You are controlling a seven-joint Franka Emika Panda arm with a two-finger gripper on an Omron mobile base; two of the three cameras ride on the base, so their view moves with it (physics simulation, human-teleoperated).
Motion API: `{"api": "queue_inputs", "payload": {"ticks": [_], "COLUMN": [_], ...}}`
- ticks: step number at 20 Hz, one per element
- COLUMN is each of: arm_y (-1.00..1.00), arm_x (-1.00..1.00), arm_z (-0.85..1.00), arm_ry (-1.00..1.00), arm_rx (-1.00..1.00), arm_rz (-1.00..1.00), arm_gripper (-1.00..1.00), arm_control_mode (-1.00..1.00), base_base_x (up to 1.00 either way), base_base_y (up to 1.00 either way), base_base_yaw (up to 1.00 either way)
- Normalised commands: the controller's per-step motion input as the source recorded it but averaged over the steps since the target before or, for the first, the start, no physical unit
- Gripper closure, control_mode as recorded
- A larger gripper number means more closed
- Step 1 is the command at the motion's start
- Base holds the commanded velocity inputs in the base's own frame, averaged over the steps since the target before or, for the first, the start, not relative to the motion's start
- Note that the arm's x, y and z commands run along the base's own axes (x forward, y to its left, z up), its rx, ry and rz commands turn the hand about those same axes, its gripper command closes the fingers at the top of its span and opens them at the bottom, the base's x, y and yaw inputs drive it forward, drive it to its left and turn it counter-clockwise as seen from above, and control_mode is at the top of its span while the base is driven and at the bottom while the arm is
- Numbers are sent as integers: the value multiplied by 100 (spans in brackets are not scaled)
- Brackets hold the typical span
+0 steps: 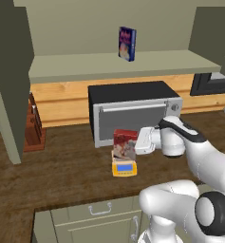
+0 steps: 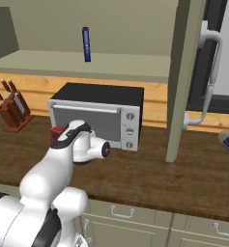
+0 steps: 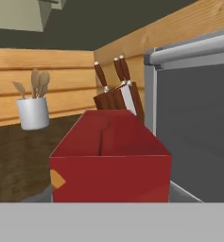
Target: Pick the cereal and place it on the digital scale for weighing, and close the cabinet.
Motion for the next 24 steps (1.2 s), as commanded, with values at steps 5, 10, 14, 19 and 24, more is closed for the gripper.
{"api": "queue_inputs", "payload": {"ticks": [5, 10, 14, 19, 24], "arm_y": [13, 0, 0, 0, 0], "arm_x": [28, 7, -4, -16, -16], "arm_z": [-31, -19, -24, -8, 1], "arm_ry": [-5, 0, 0, 8, 3], "arm_rx": [1, 0, 0, 0, 0], "arm_rz": [0, 0, 0, 0, 0], "arm_gripper": [100, 100, 100, 100, 100], "arm_control_mode": [-100, -100, -100, -100, -100], "base_base_x": [0, 0, 0, 0, 0], "base_base_y": [0, 0, 0, 0, 0], "base_base_yaw": [0, 0, 0, 0, 0]}}
